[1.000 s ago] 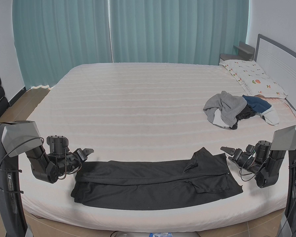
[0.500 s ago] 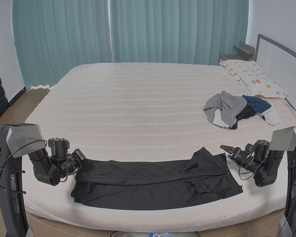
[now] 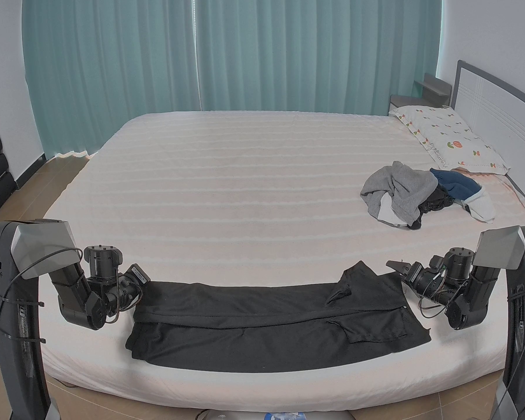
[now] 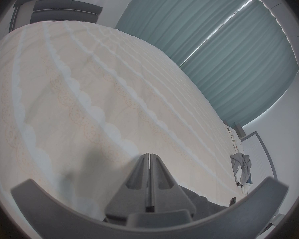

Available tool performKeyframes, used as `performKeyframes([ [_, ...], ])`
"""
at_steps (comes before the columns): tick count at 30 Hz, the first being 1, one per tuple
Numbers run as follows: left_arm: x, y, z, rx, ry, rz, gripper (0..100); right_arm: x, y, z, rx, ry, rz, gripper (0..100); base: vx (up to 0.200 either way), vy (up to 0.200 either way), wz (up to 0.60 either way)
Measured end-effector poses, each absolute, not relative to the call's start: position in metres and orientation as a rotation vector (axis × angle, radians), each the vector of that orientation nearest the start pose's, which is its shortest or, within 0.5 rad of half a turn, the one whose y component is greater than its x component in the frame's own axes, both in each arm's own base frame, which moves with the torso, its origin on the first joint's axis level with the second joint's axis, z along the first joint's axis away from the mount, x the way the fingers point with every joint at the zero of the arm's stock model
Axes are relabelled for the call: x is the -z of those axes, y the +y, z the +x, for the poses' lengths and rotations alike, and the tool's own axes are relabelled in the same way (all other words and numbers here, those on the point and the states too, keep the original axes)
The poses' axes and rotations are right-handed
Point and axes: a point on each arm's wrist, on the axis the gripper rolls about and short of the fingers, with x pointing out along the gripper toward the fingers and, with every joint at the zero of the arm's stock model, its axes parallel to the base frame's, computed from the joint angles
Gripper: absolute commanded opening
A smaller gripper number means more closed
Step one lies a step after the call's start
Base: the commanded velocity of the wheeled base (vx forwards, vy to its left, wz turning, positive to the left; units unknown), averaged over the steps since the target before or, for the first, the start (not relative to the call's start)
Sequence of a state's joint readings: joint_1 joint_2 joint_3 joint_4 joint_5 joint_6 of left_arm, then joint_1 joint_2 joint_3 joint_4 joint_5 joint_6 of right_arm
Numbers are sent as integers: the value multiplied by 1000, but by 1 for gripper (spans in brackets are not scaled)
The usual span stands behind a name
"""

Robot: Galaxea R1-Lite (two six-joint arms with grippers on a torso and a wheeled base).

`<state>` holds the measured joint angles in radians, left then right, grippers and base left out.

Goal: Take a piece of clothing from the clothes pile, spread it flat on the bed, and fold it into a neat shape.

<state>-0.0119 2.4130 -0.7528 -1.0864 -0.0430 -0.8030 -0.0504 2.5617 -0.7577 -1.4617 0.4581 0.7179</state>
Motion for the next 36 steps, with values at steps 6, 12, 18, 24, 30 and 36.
performKeyframes([
  [6, 37, -5, 369, -183, 564, -789, 0, 55, -12, 382, -266, 451, 788, 0, 0, 0, 0],
  [12, 37, -5, 369, -194, 560, -787, 0, 52, -20, 387, -240, 412, 786, 0, 0, 0, 0],
  [18, 36, -3, 371, -213, 542, -786, 0, 50, -24, 393, -223, 382, 782, 0, 0, 0, 0],
  [24, 35, -2, 372, -220, 535, -801, 0, 51, -26, 398, -211, 361, 778, 0, 0, 0, 0],
  [30, 35, -3, 372, -222, 534, -814, 100, 55, -26, 399, -204, 364, 776, 100, 0, 0, 0],
  [36, 35, -3, 371, -220, 539, -810, 100, 55, -25, 397, -202, 362, 777, 100, 0, 0, 0],
])
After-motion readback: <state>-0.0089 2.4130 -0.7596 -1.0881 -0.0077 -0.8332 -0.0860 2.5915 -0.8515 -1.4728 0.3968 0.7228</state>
